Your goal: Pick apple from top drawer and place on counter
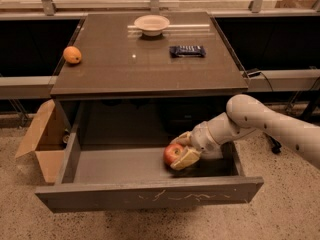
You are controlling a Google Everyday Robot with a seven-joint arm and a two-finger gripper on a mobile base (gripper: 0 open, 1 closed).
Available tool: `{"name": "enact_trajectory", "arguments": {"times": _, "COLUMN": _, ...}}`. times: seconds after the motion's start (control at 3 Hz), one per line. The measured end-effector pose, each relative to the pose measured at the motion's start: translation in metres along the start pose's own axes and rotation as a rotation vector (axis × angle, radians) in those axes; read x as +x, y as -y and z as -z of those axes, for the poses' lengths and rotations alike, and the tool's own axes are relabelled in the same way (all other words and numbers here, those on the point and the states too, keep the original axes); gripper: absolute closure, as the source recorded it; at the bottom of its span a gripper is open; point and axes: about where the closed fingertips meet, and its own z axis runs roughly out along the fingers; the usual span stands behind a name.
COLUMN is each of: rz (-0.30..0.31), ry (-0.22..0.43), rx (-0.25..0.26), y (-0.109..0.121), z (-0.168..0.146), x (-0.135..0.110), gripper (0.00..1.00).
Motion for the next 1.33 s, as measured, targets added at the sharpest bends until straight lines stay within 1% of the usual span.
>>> {"name": "enact_trajectory", "arguments": {"times": 0.33, "rz": 0.039, "ry": 0.058, "rx": 0.017, "y": -0.005, "z": 0.021, "x": -0.015, "gripper": 1.00}}
{"name": "enact_trajectory", "arguments": {"times": 0.67, "rz": 0.177, "ry": 0.155, "rx": 0.096, "y": -0.025, "z": 0.100, "x": -0.060, "gripper": 1.00}}
{"name": "enact_trajectory", "arguments": {"times": 1.0, "rz": 0.266, "ry": 0.178, "rx": 0.162, "y": -0.039, "z": 0.157, "x": -0.090, "gripper": 1.00}}
{"name": "enact_trajectory", "arguments": {"times": 1.33, "rz": 0.267, "ry": 0.179, "rx": 0.163, "y": -0.039, "z": 0.158, "x": -0.091, "gripper": 1.00}}
